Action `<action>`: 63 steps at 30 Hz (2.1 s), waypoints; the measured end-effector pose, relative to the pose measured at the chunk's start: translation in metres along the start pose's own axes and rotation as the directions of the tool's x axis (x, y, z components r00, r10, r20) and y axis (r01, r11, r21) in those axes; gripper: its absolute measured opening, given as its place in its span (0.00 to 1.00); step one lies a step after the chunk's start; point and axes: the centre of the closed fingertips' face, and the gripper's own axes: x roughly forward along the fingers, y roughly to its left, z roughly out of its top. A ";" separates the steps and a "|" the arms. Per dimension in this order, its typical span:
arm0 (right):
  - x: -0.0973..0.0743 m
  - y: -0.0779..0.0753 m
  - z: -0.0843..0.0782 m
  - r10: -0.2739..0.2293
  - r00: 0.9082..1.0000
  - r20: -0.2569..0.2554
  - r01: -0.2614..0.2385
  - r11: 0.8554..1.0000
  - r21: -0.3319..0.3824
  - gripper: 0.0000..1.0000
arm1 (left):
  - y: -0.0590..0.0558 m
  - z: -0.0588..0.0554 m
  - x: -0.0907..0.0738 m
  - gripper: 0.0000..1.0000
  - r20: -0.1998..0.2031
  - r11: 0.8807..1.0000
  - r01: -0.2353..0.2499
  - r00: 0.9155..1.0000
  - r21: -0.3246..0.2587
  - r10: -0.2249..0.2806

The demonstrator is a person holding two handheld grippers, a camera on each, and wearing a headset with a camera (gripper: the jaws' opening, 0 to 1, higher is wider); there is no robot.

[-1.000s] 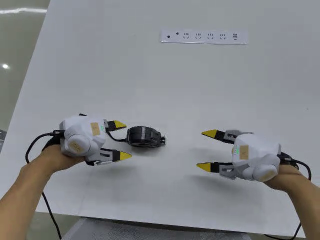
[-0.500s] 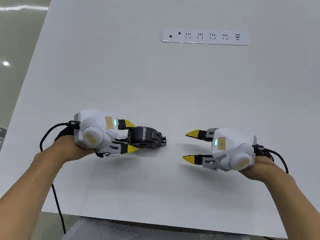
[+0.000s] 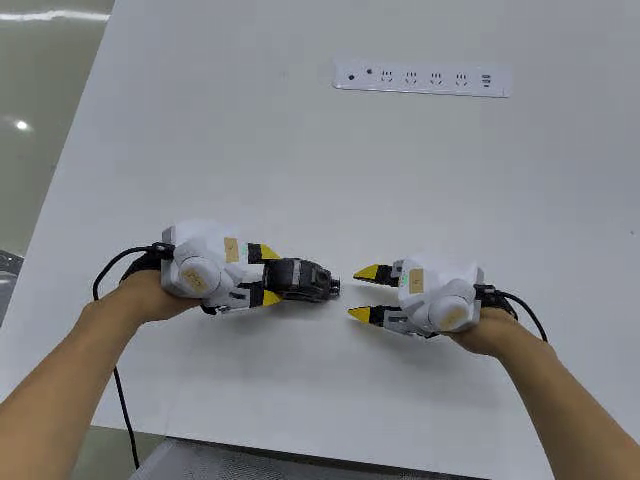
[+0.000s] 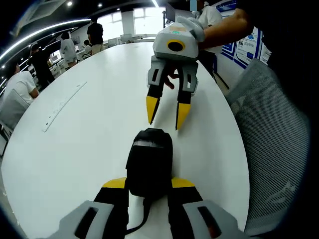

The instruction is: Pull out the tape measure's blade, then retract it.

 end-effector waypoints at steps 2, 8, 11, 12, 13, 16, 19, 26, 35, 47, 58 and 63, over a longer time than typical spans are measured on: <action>0.005 -0.001 0.002 0.004 1.000 -0.001 -0.004 1.000 -0.001 0.25 | 0.000 -0.001 0.000 0.27 0.003 1.000 0.002 1.000 -0.001 -0.002; 0.018 -0.003 0.002 0.027 1.000 -0.013 -0.027 1.000 0.006 0.23 | 0.000 -0.002 0.000 0.27 0.004 1.000 0.007 1.000 -0.001 -0.007; 0.023 -0.003 0.000 0.037 0.999 -0.019 -0.037 0.999 0.000 0.21 | 0.000 -0.002 0.000 0.27 0.000 1.000 0.007 1.000 0.005 -0.007; 0.024 -0.003 -0.001 0.039 0.999 -0.021 -0.039 0.999 0.001 0.21 | 0.000 -0.003 0.000 0.27 -0.001 1.000 0.007 1.000 0.005 -0.007; 0.025 -0.004 -0.001 0.042 0.999 -0.021 -0.041 0.999 0.005 0.20 | 0.000 -0.003 0.001 0.27 -0.001 1.000 0.007 1.000 0.004 -0.007; 0.027 -0.006 -0.001 0.038 0.999 -0.015 -0.038 0.999 0.023 0.17 | 0.000 -0.004 0.001 0.27 0.000 1.000 0.009 1.000 0.006 -0.009; 0.030 -0.006 -0.001 0.038 0.999 -0.014 -0.037 0.999 0.034 0.15 | 0.000 -0.004 0.000 0.27 0.005 1.000 0.010 1.000 0.004 -0.010; 0.032 -0.004 -0.004 0.033 0.999 -0.033 -0.033 0.999 0.002 0.13 | -0.001 -0.004 0.000 0.26 0.022 1.000 0.021 1.000 0.001 -0.021; 0.031 -0.006 -0.005 0.028 0.998 -0.048 -0.025 0.997 0.068 0.11 | 0.001 -0.005 0.000 0.26 0.014 0.999 0.035 0.999 -0.008 -0.035; 0.024 -0.006 -0.007 0.036 0.997 -0.069 -0.032 0.998 0.047 0.10 | -0.001 -0.006 0.000 0.26 0.019 0.999 0.034 0.999 -0.032 -0.034; 0.007 -0.009 -0.020 0.038 0.996 -0.083 -0.035 0.999 0.031 0.10 | -0.002 -0.005 0.000 0.26 0.022 0.999 0.035 0.999 -0.040 -0.034; 0.001 -0.011 -0.026 0.037 0.995 -0.088 -0.035 0.999 0.025 0.10 | -0.001 -0.005 0.001 0.26 0.019 0.998 0.038 0.999 -0.041 -0.037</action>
